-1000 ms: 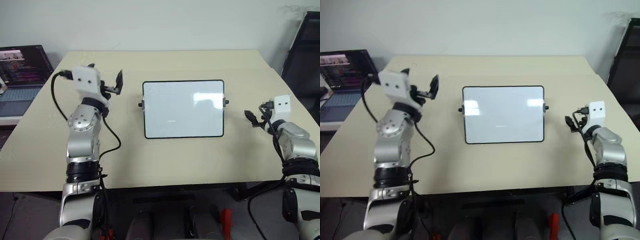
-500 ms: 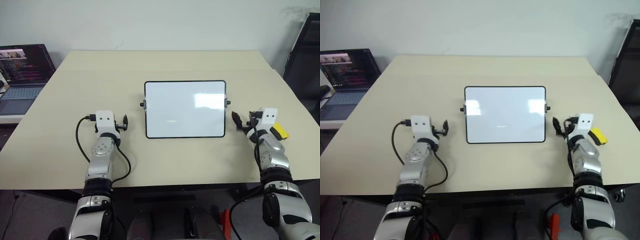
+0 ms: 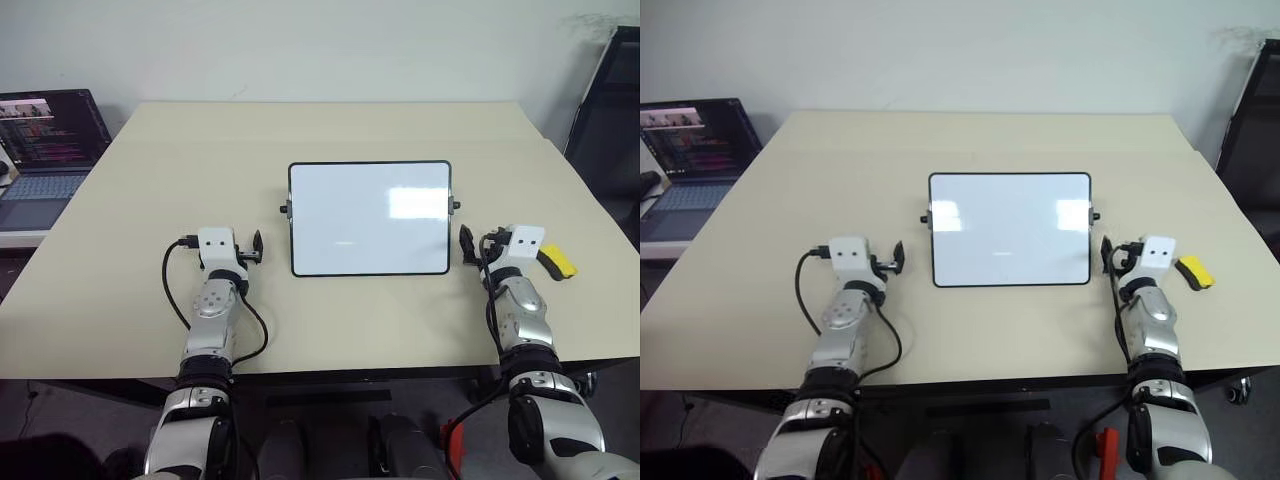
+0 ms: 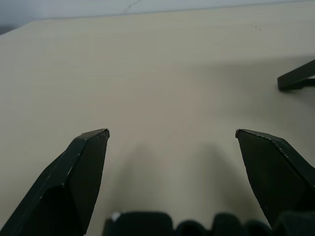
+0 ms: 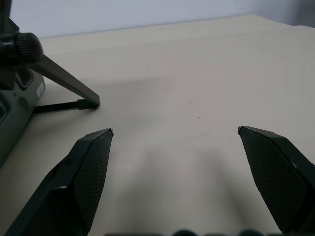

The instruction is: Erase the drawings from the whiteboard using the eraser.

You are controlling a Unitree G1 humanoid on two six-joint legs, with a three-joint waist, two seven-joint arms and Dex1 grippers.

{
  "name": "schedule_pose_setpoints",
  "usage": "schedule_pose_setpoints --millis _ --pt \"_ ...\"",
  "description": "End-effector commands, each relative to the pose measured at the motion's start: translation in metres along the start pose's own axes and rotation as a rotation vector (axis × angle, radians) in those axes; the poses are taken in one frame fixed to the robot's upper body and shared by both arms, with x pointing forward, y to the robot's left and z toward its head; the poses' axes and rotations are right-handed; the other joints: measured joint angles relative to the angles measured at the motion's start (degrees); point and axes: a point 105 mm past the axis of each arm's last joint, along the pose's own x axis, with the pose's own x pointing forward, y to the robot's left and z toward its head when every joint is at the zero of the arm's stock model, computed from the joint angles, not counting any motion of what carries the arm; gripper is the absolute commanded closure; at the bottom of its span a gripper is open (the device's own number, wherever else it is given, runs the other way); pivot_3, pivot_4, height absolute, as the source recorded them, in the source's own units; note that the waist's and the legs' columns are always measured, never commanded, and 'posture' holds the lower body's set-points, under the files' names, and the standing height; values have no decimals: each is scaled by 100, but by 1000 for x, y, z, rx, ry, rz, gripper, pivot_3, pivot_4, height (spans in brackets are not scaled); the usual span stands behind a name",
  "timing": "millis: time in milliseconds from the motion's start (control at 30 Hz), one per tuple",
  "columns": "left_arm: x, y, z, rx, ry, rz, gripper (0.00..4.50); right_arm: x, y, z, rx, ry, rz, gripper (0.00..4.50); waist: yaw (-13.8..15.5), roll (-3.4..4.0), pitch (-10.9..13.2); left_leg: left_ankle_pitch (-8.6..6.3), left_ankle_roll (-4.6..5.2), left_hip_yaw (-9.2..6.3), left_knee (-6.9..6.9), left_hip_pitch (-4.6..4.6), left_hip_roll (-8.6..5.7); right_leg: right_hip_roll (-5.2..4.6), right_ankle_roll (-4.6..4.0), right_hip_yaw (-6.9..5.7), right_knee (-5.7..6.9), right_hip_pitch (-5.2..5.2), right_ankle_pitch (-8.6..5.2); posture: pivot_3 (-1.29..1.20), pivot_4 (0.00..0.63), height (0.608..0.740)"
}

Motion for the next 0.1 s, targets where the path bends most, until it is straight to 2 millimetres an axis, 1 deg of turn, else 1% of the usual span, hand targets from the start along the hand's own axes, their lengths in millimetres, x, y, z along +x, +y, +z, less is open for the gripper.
schedule_pose_setpoints --millis 33,100 --pt "5 -1 13 -7 -60 -4 0 2 6 11 -9 -44 16 38 -2 0 0 0 0 1 0 0 0 0 6 1 -1 0 -4 0 150 740" --pt "5 -3 13 -21 -61 -9 0 3 8 13 -7 -49 17 38 -1 0 0 0 0 0 -1 0 1 0 6 0 -1 0 -3 0 150 740"
